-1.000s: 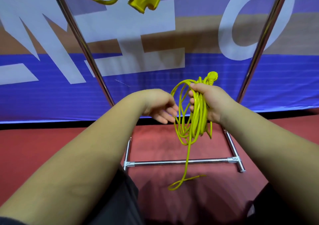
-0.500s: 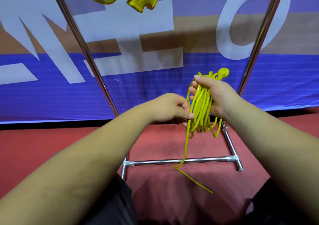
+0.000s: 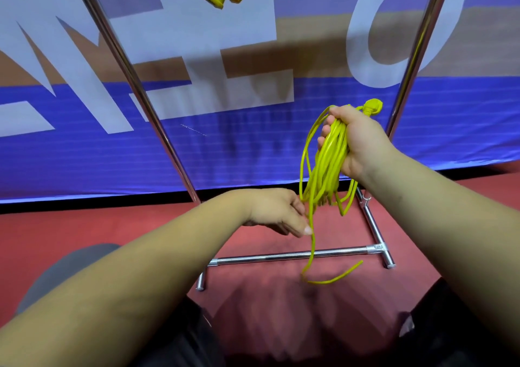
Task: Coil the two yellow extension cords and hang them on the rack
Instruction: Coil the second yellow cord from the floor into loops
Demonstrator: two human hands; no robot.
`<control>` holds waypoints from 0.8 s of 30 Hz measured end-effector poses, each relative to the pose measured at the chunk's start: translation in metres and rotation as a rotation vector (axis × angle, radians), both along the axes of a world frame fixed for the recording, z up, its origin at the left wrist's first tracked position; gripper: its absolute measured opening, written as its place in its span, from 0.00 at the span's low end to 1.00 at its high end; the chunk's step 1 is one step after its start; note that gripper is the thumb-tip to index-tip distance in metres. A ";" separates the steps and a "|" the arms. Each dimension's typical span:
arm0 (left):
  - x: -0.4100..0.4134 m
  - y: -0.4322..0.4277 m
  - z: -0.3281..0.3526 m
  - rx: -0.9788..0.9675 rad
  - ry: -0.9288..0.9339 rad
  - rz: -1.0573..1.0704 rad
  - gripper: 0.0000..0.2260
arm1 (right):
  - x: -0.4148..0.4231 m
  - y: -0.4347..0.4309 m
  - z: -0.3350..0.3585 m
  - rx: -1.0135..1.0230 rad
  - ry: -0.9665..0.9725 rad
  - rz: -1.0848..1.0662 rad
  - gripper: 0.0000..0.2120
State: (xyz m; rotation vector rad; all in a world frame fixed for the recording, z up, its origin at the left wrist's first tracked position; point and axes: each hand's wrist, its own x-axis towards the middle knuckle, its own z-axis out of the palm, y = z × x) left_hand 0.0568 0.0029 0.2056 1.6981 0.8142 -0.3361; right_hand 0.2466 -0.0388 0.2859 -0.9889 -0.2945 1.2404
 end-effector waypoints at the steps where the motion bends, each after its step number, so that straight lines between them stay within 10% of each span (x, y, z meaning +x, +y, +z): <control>1: -0.001 -0.003 -0.006 0.039 0.031 -0.033 0.35 | 0.001 0.001 0.001 0.009 0.040 -0.027 0.12; 10: -0.014 -0.019 -0.060 0.275 0.356 -0.414 0.13 | 0.000 0.002 0.009 0.071 0.244 -0.061 0.14; 15: -0.019 0.014 -0.037 0.260 0.321 -0.134 0.12 | 0.002 0.003 0.009 0.070 0.152 0.038 0.12; 21: -0.032 0.051 0.007 0.692 0.336 -0.029 0.19 | 0.005 0.004 0.004 -0.045 -0.162 0.129 0.10; 24: -0.035 0.054 0.025 0.521 0.233 0.076 0.17 | 0.003 0.004 -0.003 -0.108 -0.311 0.173 0.07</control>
